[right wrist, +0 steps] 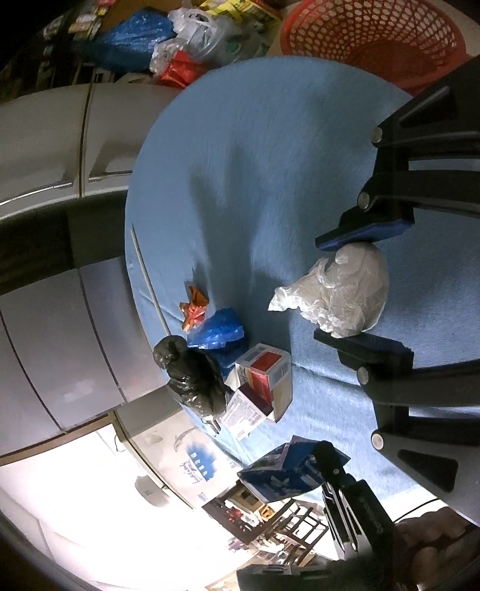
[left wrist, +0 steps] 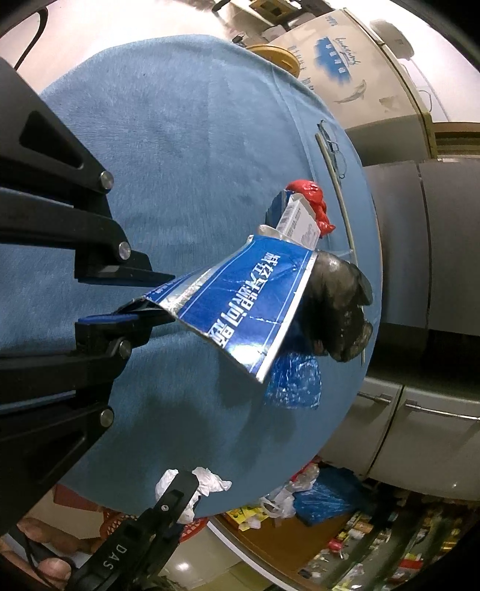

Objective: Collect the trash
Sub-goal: 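Carry the tissue with the right tool over the red basket while the left tool holds the carton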

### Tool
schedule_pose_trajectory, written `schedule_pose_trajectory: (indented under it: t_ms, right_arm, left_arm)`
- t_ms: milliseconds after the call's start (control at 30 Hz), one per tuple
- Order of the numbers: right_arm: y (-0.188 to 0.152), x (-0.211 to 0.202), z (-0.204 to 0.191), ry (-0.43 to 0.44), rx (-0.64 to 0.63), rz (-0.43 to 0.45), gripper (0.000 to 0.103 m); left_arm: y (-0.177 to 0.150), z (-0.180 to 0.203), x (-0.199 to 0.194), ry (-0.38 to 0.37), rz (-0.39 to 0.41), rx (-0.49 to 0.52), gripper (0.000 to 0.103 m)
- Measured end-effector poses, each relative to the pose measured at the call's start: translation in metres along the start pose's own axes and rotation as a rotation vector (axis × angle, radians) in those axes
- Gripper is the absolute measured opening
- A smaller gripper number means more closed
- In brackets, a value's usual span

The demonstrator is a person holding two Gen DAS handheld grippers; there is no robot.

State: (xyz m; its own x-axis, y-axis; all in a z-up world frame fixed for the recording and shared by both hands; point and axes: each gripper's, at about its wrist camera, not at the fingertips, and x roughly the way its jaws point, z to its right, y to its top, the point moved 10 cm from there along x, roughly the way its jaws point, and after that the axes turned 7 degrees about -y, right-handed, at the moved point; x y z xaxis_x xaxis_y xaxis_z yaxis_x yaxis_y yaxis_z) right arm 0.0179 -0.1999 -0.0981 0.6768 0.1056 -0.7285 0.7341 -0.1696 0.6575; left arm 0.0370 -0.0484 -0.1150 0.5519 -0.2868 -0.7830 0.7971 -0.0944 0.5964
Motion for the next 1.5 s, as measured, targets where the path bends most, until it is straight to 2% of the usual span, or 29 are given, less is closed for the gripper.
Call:
schedule_pose_trajectory:
  t_ms: [733, 1500]
  right_arm:
    - [0.001, -0.024, 0.039, -0.047, 0.071, 0.038, 0.045]
    - [0.003, -0.049, 0.155, -0.207, 0.233, 0.066, 0.045]
  left_arm:
    - [0.01, 0.053, 0.003, 0.01, -0.003, 0.11, 0.012]
    - [0.031, 0.149, 0.034, -0.047, -0.029, 0.303, 0.012]
